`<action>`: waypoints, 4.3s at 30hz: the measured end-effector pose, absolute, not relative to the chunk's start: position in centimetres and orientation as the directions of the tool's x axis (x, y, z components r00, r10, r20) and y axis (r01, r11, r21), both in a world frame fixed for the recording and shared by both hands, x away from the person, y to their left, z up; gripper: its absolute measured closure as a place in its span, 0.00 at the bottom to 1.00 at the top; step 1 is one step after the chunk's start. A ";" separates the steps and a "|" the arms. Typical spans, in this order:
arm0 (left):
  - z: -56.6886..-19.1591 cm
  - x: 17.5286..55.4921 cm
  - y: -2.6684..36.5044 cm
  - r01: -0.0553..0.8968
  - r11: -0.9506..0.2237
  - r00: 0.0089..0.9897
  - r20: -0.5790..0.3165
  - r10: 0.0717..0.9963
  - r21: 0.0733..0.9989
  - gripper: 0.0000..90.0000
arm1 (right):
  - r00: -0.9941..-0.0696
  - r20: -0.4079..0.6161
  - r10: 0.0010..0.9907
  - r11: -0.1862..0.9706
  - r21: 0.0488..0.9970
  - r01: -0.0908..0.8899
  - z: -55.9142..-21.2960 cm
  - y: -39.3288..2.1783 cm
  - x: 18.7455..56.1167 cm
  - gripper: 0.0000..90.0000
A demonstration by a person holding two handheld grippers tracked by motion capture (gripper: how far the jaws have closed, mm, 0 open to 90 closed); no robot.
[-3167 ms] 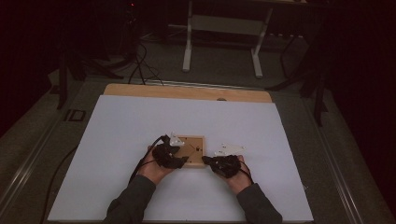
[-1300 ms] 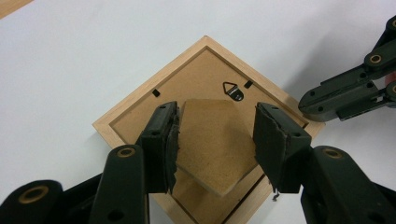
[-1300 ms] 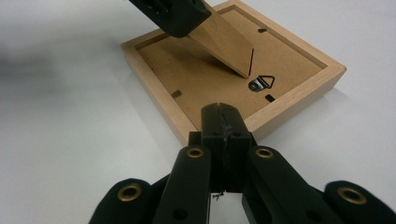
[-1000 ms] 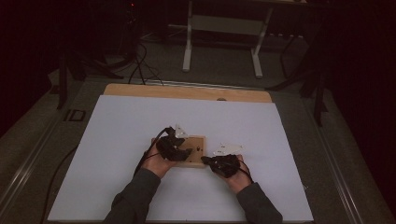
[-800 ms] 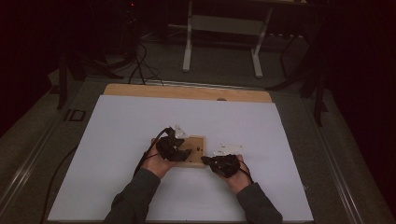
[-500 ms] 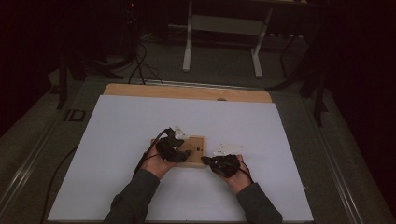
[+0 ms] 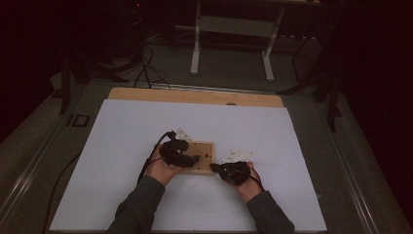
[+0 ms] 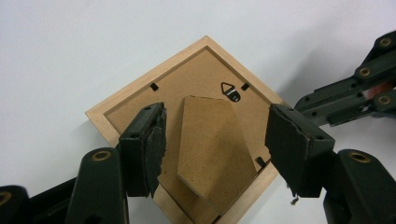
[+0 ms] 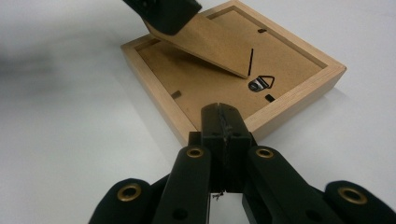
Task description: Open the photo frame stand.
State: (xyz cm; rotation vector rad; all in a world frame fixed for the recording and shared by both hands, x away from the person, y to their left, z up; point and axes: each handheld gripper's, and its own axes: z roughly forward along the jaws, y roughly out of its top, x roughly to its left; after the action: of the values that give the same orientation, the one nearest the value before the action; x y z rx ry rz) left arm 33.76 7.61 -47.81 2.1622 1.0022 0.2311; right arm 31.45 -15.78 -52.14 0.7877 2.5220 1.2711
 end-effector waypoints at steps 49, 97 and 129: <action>-50.3 35.5 9.2 0.784 -0.261 0.563 -0.467 0.682 0.563 0.57 | -0.838 0.053 0.543 0.484 0.796 0.363 -52.2 -15.8 31.5 1.00; -49.3 31.9 7.9 0.588 -0.374 0.679 -0.185 0.711 0.717 0.63 | -0.788 0.065 0.612 0.447 0.794 0.412 -50.2 -17.3 33.2 0.72; -50.0 29.0 7.9 0.379 -0.440 0.742 0.017 0.670 0.814 0.63 | -0.752 0.259 0.606 0.370 0.746 0.554 -50.3 -16.9 36.4 0.38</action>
State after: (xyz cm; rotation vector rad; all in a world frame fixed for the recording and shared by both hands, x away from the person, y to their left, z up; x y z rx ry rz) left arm 28.97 7.93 -49.98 2.0788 0.7894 0.4292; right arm 36.39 -16.91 -50.26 1.0813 2.5506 1.3518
